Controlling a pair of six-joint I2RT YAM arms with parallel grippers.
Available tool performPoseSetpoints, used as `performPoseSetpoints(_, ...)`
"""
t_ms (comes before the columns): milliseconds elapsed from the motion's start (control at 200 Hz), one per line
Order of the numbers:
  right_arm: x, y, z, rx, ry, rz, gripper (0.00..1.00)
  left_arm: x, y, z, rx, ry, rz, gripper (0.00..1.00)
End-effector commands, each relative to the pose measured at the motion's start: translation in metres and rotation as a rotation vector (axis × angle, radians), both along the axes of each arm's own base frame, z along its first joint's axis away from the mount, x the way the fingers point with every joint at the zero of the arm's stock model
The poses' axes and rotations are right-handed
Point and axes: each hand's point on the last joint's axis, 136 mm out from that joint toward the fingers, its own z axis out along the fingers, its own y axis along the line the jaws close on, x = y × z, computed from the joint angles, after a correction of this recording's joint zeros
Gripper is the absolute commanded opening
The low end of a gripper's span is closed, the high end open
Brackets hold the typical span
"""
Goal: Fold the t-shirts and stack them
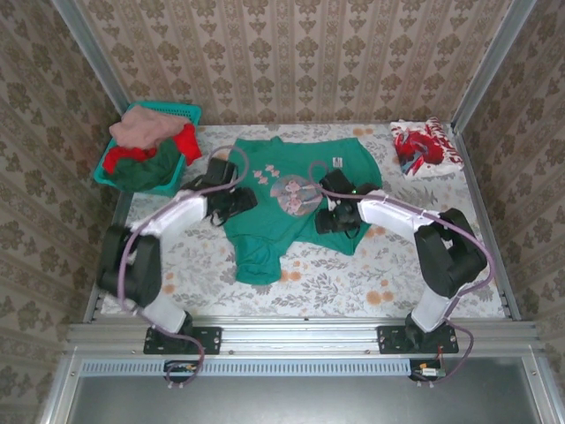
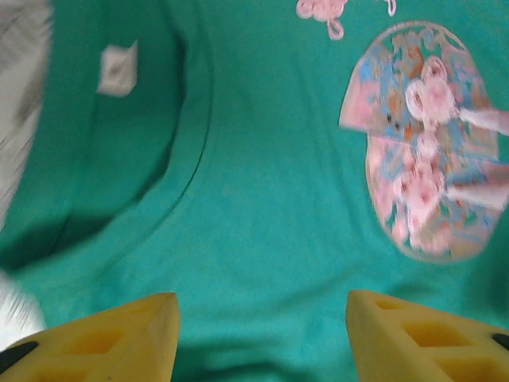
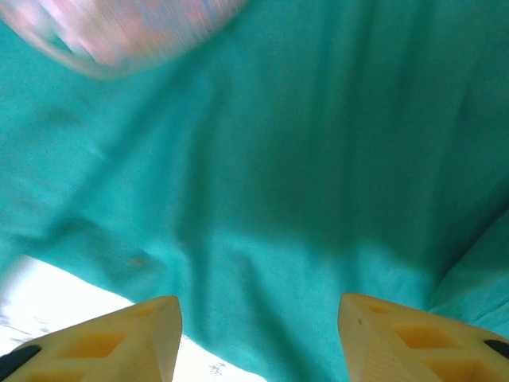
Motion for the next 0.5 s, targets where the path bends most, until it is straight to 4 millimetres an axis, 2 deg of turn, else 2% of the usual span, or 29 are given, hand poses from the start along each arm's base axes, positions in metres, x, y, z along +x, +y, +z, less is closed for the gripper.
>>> performPoseSetpoints(0, -0.011, -0.005, -0.017, 0.008, 0.028, -0.073, 0.56, 0.026, -0.011, -0.02, 0.005, 0.014, -0.096, 0.55)
performPoseSetpoints(75, -0.025, -0.014, -0.025, -0.017, 0.058, -0.09, 0.56, 0.038, -0.005, -0.04, 0.02, 0.048, -0.09, 0.54)
performPoseSetpoints(170, -0.043, -0.034, -0.029, -0.09, 0.097, -0.118, 0.57, 0.046, 0.015, -0.067, 0.082, 0.104, -0.064, 0.54)
performPoseSetpoints(275, -0.06, -0.058, -0.033, -0.143, 0.141, -0.162, 0.58, 0.052, 0.043, -0.088, 0.129, 0.151, -0.024, 0.53)
performPoseSetpoints(380, -0.073, -0.069, -0.034, -0.125, 0.179, -0.191, 0.58, 0.054, 0.066, -0.101, 0.146, 0.18, 0.004, 0.52)
performPoseSetpoints(495, -0.079, -0.083, -0.027, -0.157, 0.178, -0.208, 0.59, 0.054, 0.079, -0.105, 0.151, 0.195, 0.011, 0.52)
